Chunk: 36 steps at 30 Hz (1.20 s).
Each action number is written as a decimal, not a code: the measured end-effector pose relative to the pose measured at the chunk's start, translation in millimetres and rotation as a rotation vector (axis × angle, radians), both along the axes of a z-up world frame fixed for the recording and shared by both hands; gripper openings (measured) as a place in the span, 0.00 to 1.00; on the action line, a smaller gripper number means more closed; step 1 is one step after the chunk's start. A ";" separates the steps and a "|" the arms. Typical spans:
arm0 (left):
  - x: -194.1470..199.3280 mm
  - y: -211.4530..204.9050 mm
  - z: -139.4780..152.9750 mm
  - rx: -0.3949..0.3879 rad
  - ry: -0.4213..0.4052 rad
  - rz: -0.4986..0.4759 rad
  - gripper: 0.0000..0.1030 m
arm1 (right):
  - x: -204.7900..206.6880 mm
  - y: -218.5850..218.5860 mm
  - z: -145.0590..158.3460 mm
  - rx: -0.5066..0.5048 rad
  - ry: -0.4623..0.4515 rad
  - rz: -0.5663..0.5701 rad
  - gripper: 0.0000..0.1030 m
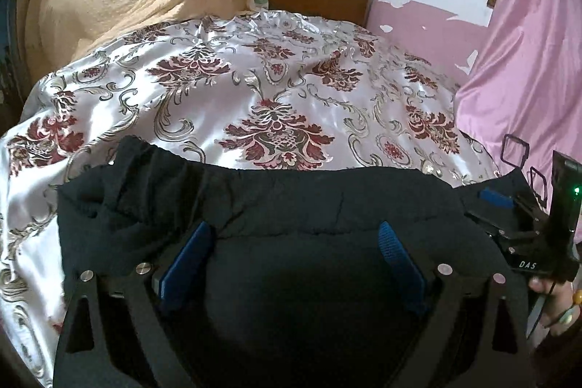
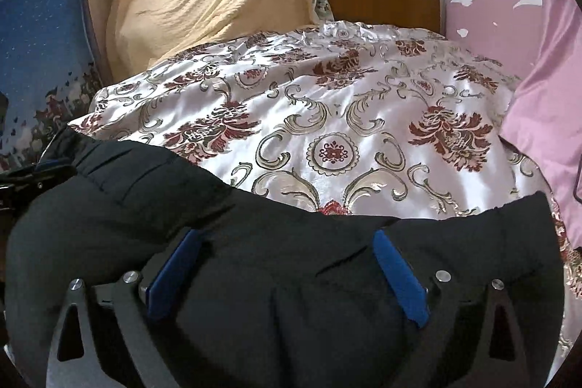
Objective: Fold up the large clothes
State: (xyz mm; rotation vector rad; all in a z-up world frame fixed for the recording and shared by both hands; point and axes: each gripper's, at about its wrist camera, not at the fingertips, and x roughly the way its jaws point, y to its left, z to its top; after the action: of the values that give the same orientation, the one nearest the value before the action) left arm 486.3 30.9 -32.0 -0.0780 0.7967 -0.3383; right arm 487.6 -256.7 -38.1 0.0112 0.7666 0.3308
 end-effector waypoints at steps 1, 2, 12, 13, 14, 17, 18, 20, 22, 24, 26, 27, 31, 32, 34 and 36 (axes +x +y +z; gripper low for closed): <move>0.4 1.6 -2.0 -0.007 -0.008 0.005 0.88 | 0.6 1.4 -1.6 -0.002 -0.004 -0.002 0.94; -0.1 2.1 -2.9 -0.010 -0.015 0.008 0.88 | 2.7 0.9 -3.1 -0.003 -0.005 -0.003 0.94; 1.1 -1.4 -10.3 -0.008 -0.019 0.017 0.89 | 10.1 3.0 -12.0 -0.008 -0.006 -0.010 0.94; 2.0 -1.6 -11.3 -0.006 -0.019 0.017 0.88 | 9.8 3.7 -12.3 -0.014 -0.009 -0.012 0.94; 1.1 -1.8 -10.8 -0.005 -0.024 0.017 0.88 | 9.2 4.5 -12.0 -0.020 -0.013 -0.014 0.94; -6.7 1.7 -5.7 -0.024 -0.043 0.008 0.88 | -1.5 5.0 -6.8 -0.030 -0.062 -0.024 0.94; -10.6 3.2 -2.0 -0.018 -0.038 0.005 0.88 | -6.4 4.3 -1.6 -0.038 -0.070 -0.029 0.95; -21.3 9.6 9.0 -0.016 -0.030 0.019 0.88 | -19.5 6.3 8.6 -0.064 -0.087 -0.038 0.95; -33.6 20.5 20.7 -0.029 -0.061 0.059 0.88 | -39.0 8.7 20.9 -0.059 -0.116 -0.018 0.95; -48.1 37.9 29.9 -0.057 -0.105 0.098 0.91 | -52.4 12.0 26.4 -0.029 -0.119 0.019 0.96; -47.3 47.5 26.7 -0.004 -0.094 0.152 0.95 | -56.9 17.6 25.4 -0.032 -0.115 0.036 0.97; -43.0 49.7 20.6 0.029 -0.070 0.170 0.95 | -55.7 21.6 21.4 -0.052 -0.114 0.034 0.99; -29.5 56.3 -9.1 0.007 0.004 0.191 0.99 | -46.4 25.5 5.2 -0.034 -0.091 0.010 1.00; -26.4 57.2 -13.6 -0.019 0.022 0.189 0.99 | -45.2 25.8 2.5 -0.033 -0.091 0.007 1.00; -25.1 60.9 -21.2 -0.059 0.029 0.195 0.99 | -44.2 25.3 -1.6 -0.028 -0.094 0.001 1.00; -24.7 62.1 -23.4 -0.077 0.025 0.198 0.99 | -42.6 23.1 -5.2 -0.012 -0.097 -0.007 1.00</move>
State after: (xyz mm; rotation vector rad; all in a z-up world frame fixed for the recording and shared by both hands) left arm 461.6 92.9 -55.4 -0.2318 0.7934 -0.1802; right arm 445.0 -233.6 -43.2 -0.0135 0.6724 0.3180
